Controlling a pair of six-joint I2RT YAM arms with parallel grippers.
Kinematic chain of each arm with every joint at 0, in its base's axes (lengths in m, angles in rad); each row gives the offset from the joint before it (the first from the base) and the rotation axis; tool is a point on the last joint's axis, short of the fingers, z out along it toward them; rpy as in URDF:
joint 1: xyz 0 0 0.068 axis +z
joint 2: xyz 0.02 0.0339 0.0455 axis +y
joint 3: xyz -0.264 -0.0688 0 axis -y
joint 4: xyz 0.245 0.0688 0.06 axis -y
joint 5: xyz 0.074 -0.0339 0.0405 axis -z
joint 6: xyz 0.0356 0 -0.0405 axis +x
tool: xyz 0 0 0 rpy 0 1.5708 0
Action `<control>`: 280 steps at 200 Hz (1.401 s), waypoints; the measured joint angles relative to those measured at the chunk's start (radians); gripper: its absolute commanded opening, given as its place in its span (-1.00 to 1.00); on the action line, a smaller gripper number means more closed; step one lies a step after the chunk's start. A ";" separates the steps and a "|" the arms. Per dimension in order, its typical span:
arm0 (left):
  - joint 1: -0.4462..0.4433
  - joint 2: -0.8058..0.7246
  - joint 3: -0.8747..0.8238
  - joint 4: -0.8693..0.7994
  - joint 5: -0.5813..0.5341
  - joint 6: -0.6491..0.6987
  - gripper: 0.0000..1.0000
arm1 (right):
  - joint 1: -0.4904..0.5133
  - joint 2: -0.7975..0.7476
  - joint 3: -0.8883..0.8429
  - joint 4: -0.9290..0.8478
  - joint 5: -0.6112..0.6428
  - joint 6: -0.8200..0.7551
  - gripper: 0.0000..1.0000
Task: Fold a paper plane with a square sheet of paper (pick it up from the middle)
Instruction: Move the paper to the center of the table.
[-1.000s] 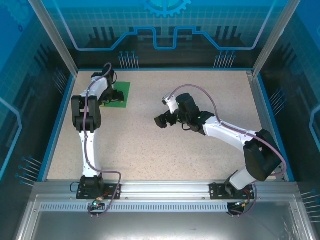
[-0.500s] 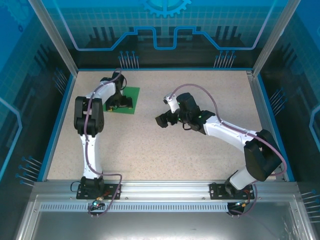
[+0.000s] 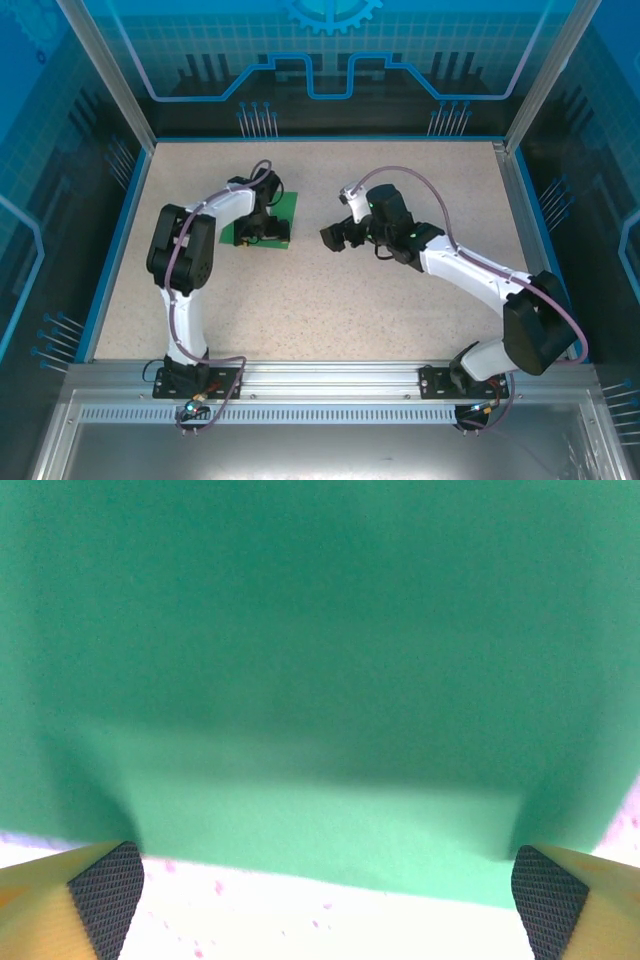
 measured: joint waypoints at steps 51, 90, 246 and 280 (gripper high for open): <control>-0.113 -0.057 -0.104 0.048 -0.008 -0.111 0.98 | -0.024 -0.086 -0.059 -0.026 0.002 0.018 0.98; -0.145 -0.066 -0.064 0.018 -0.029 -0.106 0.97 | -0.027 -0.184 -0.134 -0.040 0.002 0.027 0.98; 0.095 0.212 0.317 -0.013 0.013 0.016 0.98 | -0.033 -0.240 -0.208 -0.065 0.006 0.086 0.99; 0.093 0.189 0.270 0.026 0.011 0.016 0.97 | -0.033 -0.201 -0.179 -0.067 0.005 0.086 0.99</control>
